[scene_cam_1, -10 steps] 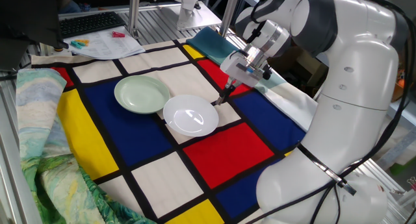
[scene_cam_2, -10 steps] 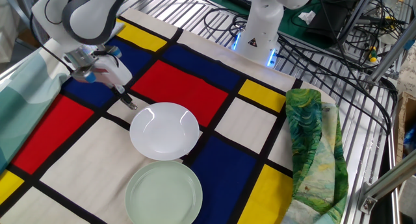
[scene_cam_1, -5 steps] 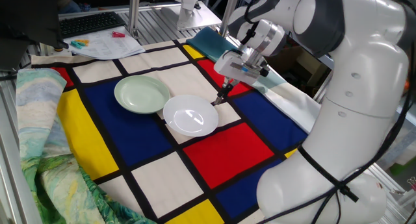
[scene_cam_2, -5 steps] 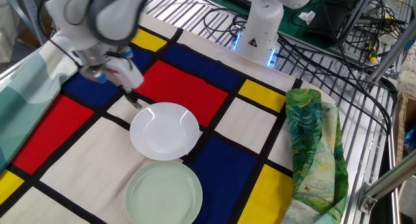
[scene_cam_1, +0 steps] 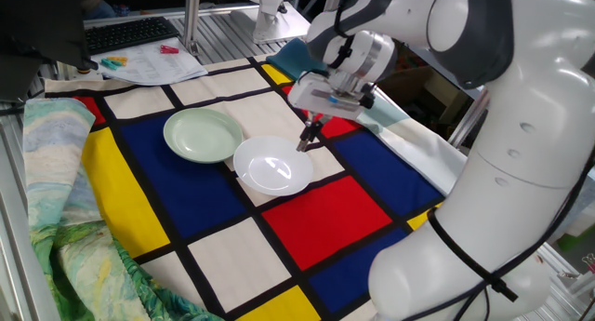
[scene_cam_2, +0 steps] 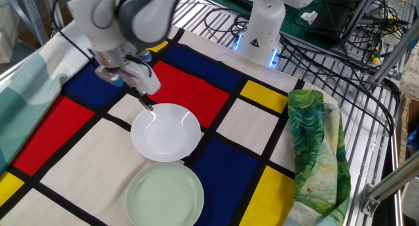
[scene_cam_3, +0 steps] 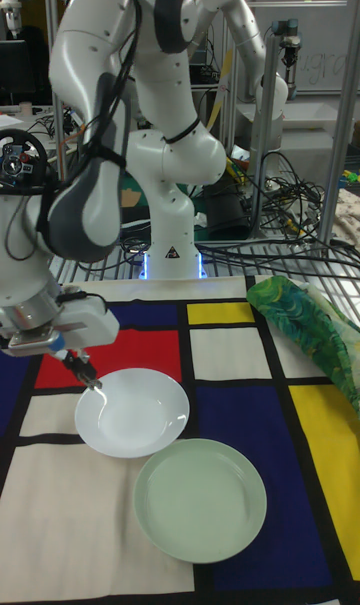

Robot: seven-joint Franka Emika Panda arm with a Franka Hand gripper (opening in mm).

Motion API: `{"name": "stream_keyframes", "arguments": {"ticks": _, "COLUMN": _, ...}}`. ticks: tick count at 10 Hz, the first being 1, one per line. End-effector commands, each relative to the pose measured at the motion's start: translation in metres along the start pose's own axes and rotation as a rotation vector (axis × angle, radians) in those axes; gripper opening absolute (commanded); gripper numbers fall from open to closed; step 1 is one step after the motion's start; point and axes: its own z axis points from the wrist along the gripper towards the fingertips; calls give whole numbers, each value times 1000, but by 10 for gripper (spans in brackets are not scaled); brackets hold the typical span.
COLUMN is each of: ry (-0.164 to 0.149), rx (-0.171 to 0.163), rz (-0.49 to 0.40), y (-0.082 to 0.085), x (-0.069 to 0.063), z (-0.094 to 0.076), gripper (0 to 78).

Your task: Use a clamp

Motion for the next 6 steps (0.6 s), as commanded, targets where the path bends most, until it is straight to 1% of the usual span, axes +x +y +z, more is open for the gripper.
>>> {"name": "stream_keyframes", "arguments": {"ticks": 1, "ry": -26, "rx": 56, "rz": 48, "y": 29, "x": 1, "z": 6, "gripper": 13}}
{"name": "stream_keyframes", "arguments": {"ticks": 3, "ry": -33, "rx": 63, "rz": 76, "y": 40, "x": 0, "z": 10, "gripper": 13}}
{"name": "stream_keyframes", "arguments": {"ticks": 4, "ry": -38, "rx": 72, "rz": 90, "y": 47, "x": -1, "z": 12, "gripper": 13}}
{"name": "stream_keyframes", "arguments": {"ticks": 5, "ry": -41, "rx": 90, "rz": 96, "y": 52, "x": -2, "z": 13, "gripper": 13}}
{"name": "stream_keyframes", "arguments": {"ticks": 6, "ry": -43, "rx": 93, "rz": 90, "y": 52, "x": -4, "z": 15, "gripper": 13}}
